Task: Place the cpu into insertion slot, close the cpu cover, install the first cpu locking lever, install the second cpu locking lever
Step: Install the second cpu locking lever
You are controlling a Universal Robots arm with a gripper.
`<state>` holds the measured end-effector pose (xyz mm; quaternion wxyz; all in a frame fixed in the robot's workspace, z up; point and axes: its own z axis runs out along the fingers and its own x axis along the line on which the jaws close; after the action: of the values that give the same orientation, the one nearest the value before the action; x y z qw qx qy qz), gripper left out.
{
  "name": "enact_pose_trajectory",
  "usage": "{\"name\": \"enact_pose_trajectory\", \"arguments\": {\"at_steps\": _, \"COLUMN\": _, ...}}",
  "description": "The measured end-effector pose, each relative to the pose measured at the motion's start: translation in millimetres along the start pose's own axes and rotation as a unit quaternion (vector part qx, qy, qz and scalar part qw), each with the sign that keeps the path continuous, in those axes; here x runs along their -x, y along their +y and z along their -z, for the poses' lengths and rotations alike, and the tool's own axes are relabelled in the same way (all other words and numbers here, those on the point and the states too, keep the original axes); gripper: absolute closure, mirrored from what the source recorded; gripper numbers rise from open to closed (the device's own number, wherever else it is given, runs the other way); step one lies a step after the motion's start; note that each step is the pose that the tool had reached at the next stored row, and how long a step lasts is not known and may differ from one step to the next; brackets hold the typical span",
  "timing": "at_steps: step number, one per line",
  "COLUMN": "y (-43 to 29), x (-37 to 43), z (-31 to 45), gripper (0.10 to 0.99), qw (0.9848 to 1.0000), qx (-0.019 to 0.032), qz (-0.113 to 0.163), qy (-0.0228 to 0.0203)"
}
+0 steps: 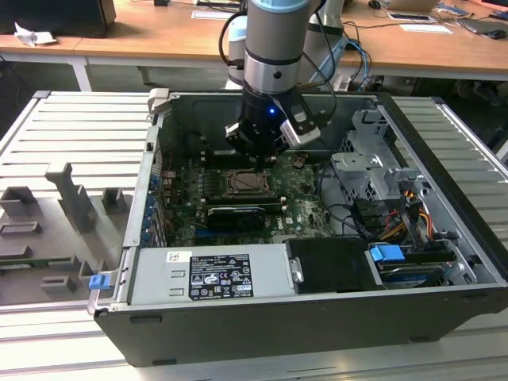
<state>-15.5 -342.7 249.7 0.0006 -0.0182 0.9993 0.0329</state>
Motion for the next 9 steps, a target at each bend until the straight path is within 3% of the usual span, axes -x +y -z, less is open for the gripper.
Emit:
{"name": "enact_pose_trajectory", "arguments": {"at_steps": 4, "y": -11.0, "x": -0.4, "z": -0.5, "gripper": 0.980, "qw": 1.0000, "qx": 0.0016, "qz": 0.000, "qy": 0.0001}}
{"name": "enact_pose_trajectory", "arguments": {"at_steps": 9, "y": -19.1, "x": -2.7, "z": -5.2, "gripper": 0.980, "qw": 1.0000, "qx": 0.0017, "qz": 0.004, "qy": 0.0003}}
